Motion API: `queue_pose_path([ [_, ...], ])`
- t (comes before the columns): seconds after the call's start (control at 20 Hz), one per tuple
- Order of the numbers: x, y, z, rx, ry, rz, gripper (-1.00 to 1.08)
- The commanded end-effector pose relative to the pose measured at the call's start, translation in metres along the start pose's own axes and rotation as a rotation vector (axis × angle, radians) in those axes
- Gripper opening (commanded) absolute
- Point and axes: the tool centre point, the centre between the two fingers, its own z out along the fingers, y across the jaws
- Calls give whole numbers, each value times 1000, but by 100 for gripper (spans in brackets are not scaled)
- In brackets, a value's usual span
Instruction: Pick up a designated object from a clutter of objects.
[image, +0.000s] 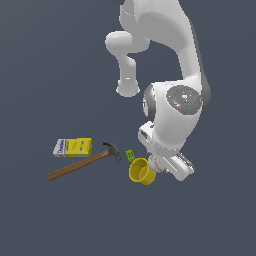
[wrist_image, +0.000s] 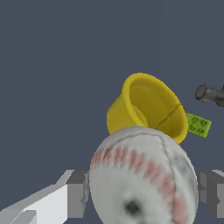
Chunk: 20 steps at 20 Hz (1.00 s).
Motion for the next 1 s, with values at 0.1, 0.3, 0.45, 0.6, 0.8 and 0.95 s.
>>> queue_pose_path([
  [0.1,25,24,-47,2,0,1,-100],
  [0.3,47,46,-87,1,-1,1,-100],
  [0.45,63,61,-117,0,-1,1,-100],
  [0.6,79,77,-147,0,-1,1,-100],
  [0.8,100,96,-186,-2,-1,1,-100],
  [0.95,116,110,-215,-3,-1,0,-100],
])
